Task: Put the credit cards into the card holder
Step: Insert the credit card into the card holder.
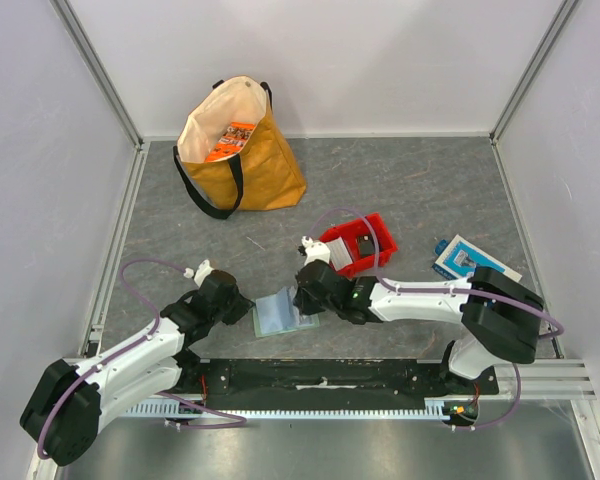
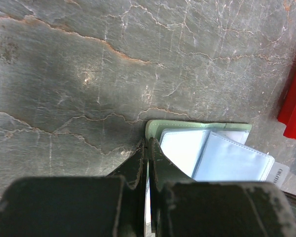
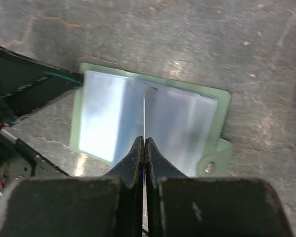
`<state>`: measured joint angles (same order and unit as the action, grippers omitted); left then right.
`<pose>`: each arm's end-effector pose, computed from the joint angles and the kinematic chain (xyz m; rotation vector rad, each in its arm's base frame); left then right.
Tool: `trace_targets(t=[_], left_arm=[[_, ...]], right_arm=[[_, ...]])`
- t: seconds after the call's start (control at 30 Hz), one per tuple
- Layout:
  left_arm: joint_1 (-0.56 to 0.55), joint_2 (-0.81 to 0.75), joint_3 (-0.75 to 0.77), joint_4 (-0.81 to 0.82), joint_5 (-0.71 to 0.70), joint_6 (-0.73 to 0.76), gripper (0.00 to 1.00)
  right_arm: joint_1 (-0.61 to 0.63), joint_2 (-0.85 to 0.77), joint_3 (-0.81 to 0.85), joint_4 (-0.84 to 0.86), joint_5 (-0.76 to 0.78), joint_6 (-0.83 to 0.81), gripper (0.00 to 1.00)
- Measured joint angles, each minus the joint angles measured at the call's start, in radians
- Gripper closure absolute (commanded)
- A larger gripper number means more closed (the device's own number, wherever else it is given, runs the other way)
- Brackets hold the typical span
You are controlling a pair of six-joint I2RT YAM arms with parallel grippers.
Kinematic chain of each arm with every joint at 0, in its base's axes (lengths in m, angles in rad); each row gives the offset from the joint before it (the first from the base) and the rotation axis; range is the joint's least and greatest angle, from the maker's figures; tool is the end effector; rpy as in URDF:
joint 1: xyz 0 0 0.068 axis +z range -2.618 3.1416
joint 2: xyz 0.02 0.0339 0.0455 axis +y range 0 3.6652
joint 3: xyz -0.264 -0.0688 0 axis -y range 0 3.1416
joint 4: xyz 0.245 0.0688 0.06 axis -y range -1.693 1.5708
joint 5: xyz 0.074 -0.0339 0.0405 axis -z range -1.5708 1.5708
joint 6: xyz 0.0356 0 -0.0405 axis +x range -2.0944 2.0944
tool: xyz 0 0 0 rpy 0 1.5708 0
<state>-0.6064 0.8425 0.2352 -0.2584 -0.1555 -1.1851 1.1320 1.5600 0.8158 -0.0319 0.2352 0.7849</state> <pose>0.1268 -0.0812 0.1368 -0.7879 2.3936 -0.6009 0.1416 0.2821 0.1796 -0.2996 2.4038 0.6666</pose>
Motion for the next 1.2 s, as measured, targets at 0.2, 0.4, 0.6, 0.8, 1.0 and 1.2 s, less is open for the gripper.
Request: trace_targets(t=[0.2,0.4,0.6,0.8,1.0,1.2], left_arm=[[0.0,0.0,-0.001,0.001,0.0,0.0,0.98],[0.0,-0.001,-0.001,0.001,0.0,0.0,0.98],[0.0,-0.007,-0.004,0.001,0.0,0.0,0.98],[0.0,-0.013,-0.007,0.0,0.001,0.0,0.98],[0.0,-0.014,-0.008,0.001,0.001,0.0,0.98],[0.0,-0.016,-0.01,0.002,0.002,0.0,0.98]], right_arm=[[0.006,0.039,0.097,-0.003,-0.064,-0.027,1.0],[0.014,0.134,0.164,0.035,-0.164,-0.034,1.0],[0.018,0.134,0.16,0.035,-0.174,-0.034,1.0],[-0.027,0.039,0.09,0.066,-0.152,-0.013,1.0],[-0.067,0.013,-0.062,0.183,-0.157,0.067,1.0],[-0.067,0.019,-0.161,0.328,-0.169,0.14,1.0]])
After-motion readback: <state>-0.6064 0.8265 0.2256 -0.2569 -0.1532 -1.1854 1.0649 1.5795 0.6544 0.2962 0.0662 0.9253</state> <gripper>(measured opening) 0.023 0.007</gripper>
